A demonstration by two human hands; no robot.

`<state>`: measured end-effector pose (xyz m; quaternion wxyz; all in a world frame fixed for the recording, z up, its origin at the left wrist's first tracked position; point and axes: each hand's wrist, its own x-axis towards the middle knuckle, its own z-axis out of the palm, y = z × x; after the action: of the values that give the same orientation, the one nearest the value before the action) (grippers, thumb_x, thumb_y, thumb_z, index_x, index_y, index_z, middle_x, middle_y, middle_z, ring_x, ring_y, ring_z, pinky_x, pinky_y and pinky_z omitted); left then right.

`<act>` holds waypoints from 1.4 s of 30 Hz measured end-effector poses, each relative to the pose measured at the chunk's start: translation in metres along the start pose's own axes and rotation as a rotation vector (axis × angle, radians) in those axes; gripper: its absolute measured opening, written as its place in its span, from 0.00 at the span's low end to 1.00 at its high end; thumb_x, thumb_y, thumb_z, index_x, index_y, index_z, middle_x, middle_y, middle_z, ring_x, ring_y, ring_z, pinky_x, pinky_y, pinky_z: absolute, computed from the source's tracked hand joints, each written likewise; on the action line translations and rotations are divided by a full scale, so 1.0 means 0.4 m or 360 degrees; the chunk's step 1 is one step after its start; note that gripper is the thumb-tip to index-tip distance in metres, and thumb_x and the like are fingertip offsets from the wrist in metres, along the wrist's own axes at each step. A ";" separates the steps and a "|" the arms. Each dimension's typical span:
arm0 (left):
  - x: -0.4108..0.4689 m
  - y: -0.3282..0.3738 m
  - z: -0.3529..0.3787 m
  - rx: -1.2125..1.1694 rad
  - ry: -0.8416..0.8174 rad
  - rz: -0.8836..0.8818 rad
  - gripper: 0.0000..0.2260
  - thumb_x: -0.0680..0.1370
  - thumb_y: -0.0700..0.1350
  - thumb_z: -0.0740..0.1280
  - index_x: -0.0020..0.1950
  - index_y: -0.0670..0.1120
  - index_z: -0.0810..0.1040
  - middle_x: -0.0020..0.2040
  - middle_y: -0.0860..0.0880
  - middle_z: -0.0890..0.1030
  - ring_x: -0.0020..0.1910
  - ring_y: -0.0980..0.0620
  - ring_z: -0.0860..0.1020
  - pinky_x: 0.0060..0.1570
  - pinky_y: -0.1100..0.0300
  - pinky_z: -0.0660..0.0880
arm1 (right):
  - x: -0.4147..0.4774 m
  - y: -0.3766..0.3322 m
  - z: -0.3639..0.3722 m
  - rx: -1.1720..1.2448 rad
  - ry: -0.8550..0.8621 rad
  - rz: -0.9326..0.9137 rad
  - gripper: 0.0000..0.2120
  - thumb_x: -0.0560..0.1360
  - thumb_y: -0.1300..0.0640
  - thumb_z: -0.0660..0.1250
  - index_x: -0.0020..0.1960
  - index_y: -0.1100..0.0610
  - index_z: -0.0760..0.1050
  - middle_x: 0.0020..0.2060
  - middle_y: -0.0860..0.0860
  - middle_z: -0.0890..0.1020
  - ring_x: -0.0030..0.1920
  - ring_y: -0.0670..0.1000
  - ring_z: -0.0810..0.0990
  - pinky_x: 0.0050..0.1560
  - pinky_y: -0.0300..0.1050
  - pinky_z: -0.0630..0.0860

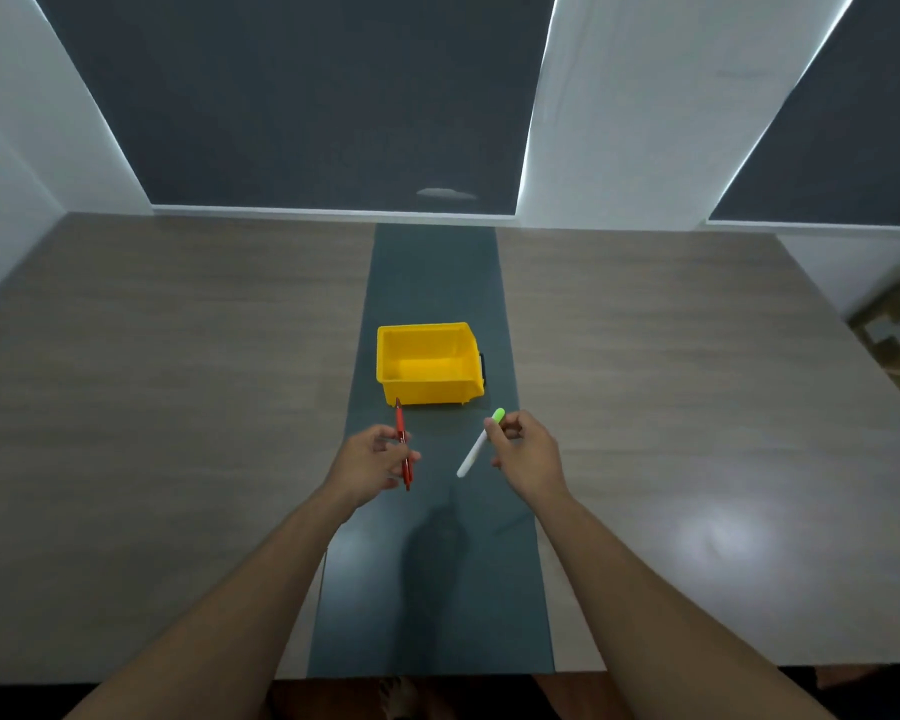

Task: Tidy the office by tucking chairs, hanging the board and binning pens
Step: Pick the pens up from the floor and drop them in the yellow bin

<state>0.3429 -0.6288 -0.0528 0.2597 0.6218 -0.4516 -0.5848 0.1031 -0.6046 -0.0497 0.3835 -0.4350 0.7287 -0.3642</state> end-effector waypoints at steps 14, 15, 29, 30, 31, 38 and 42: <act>0.450 0.127 -0.037 0.0138 0.0117 -0.0076 0.09 0.82 0.46 0.73 0.62 0.46 0.82 0.52 0.42 0.87 0.47 0.44 0.86 0.48 0.48 0.85 | 0.494 -0.037 0.118 -0.0105 -0.0017 0.0043 0.07 0.81 0.49 0.70 0.52 0.52 0.80 0.45 0.50 0.84 0.44 0.54 0.83 0.37 0.44 0.76; 0.488 0.126 -0.033 0.0172 0.0137 -0.0103 0.09 0.82 0.46 0.73 0.61 0.46 0.83 0.53 0.41 0.87 0.48 0.43 0.86 0.50 0.46 0.85 | 0.521 -0.028 0.130 -0.0140 -0.0049 0.0041 0.07 0.82 0.50 0.70 0.54 0.54 0.81 0.46 0.50 0.84 0.46 0.53 0.82 0.37 0.41 0.75; 0.797 0.065 0.020 0.1508 0.0120 0.0070 0.12 0.84 0.52 0.68 0.65 0.54 0.85 0.58 0.47 0.86 0.55 0.47 0.83 0.55 0.51 0.83 | 0.733 0.099 0.267 -0.0582 -0.0483 -0.0043 0.09 0.83 0.52 0.68 0.60 0.54 0.83 0.52 0.55 0.86 0.43 0.52 0.82 0.38 0.40 0.74; 0.804 0.066 0.024 0.1543 0.0101 0.0050 0.12 0.84 0.53 0.68 0.65 0.54 0.85 0.58 0.48 0.86 0.56 0.47 0.83 0.56 0.50 0.84 | 0.736 0.106 0.268 -0.0598 -0.0497 -0.0049 0.10 0.83 0.52 0.68 0.61 0.53 0.83 0.53 0.55 0.86 0.47 0.54 0.83 0.42 0.43 0.77; 0.807 0.068 0.029 0.1561 0.0086 0.0045 0.13 0.84 0.53 0.67 0.66 0.54 0.85 0.60 0.48 0.86 0.57 0.47 0.83 0.58 0.48 0.84 | 0.737 0.110 0.268 -0.0618 -0.0512 -0.0052 0.10 0.83 0.51 0.67 0.62 0.53 0.83 0.55 0.54 0.86 0.53 0.56 0.82 0.48 0.47 0.80; 0.776 0.090 0.048 0.1469 0.0026 0.0129 0.18 0.83 0.56 0.69 0.71 0.51 0.81 0.68 0.46 0.82 0.63 0.45 0.80 0.63 0.46 0.82 | 0.720 0.114 0.238 -0.0733 -0.0492 0.0029 0.15 0.84 0.49 0.67 0.69 0.51 0.80 0.66 0.53 0.82 0.71 0.58 0.71 0.67 0.56 0.76; 0.724 0.108 0.046 0.1424 -0.0012 0.0257 0.19 0.83 0.54 0.70 0.72 0.49 0.80 0.70 0.46 0.81 0.67 0.44 0.78 0.65 0.48 0.78 | 0.680 0.111 0.199 -0.0704 -0.0427 0.0030 0.16 0.82 0.49 0.68 0.68 0.52 0.80 0.64 0.53 0.84 0.68 0.59 0.76 0.66 0.53 0.76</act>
<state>0.2874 -0.8952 -0.1623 0.0086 0.6335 -0.7078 -0.3123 0.0681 -0.8530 -0.1892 0.3756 -0.5460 0.7373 -0.1316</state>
